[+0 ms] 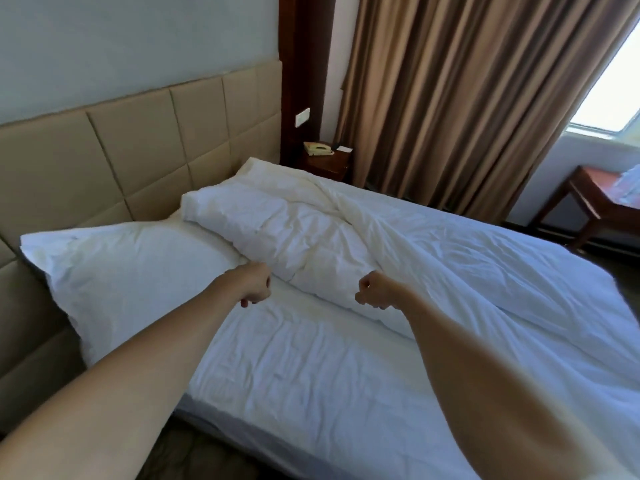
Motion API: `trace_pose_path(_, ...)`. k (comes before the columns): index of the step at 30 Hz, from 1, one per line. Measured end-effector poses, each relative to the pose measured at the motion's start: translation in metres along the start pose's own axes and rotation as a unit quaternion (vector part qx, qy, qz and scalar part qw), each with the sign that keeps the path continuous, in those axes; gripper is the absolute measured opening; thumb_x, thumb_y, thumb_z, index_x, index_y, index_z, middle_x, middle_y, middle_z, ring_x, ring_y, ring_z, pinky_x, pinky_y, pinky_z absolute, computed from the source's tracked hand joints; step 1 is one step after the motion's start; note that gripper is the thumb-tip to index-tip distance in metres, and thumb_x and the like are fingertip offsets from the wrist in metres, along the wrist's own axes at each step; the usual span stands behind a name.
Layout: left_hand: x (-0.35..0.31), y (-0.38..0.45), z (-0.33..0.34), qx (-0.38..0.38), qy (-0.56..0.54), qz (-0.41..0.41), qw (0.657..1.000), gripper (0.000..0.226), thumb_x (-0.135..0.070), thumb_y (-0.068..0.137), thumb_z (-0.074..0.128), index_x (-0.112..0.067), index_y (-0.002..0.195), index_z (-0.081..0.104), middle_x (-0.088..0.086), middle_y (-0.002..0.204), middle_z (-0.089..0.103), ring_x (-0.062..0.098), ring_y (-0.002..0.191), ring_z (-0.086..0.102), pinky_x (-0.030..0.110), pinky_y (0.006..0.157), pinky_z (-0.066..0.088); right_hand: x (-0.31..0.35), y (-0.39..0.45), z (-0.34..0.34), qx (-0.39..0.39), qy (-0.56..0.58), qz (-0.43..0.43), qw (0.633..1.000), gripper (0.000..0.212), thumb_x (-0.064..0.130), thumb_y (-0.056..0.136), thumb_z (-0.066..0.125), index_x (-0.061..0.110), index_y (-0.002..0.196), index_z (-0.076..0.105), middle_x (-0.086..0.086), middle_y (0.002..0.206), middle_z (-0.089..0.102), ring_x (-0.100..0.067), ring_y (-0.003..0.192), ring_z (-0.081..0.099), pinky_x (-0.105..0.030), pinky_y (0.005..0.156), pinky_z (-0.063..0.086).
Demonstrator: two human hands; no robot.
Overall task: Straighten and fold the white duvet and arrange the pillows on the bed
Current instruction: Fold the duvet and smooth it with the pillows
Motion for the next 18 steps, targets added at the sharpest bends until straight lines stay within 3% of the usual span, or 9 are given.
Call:
trace_pose_path(4,-0.072,-0.035,0.065,0.022,0.005,0.044,0.999,0.018,-0.007,0.085,0.047,-0.01,0.07,0.057,0.012,0.074,0.066,0.026,0.064,0.07,0.028,0.056,0.045,-0.065,-0.076,0.017,-0.009,-0.023,0.001,1.0,0.042,0.002,0.079,0.054,0.018,0.053,0.025,0.0,0.057,0.023,-0.016,0.054,0.023,-0.031,0.056,0.023)
trace_pose_path(8,-0.162,-0.066,0.125,0.084,0.005,0.081,0.993,0.024,-0.011,0.089,0.049,0.001,0.093,0.069,0.014,0.083,0.073,0.024,0.066,0.072,0.027,0.057,0.049,-0.156,-0.149,0.012,-0.029,0.005,0.041,0.999,0.042,-0.004,0.075,0.052,0.017,0.051,0.026,-0.001,0.053,0.022,-0.015,0.049,0.022,-0.027,0.051,0.019)
trace_pose_path(12,-0.228,-0.087,0.149,0.074,0.017,0.087,0.993,0.025,-0.013,0.089,0.049,0.002,0.096,0.068,0.016,0.086,0.074,0.022,0.06,0.069,0.028,0.058,0.049,-0.227,-0.193,-0.015,-0.067,0.036,0.041,0.996,0.046,-0.007,0.075,0.052,0.019,0.052,0.021,-0.001,0.058,0.016,-0.013,0.054,0.016,-0.03,0.053,0.018)
trace_pose_path(18,-0.316,-0.101,0.202,0.056,0.035,0.06,0.996,0.02,-0.013,0.09,0.05,-0.004,0.092,0.068,0.012,0.083,0.073,0.021,0.067,0.072,0.031,0.061,0.052,-0.325,-0.241,-0.041,-0.071,0.018,0.007,0.997,0.046,-0.01,0.078,0.049,0.017,0.054,0.021,0.0,0.059,0.017,-0.013,0.053,0.016,-0.025,0.049,0.016)
Point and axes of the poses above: each hand's wrist, its own y-axis towards the middle knuckle, its own z-axis out of the palm, x = y × z, the point moved 9 cm from there along y, towards the middle knuckle
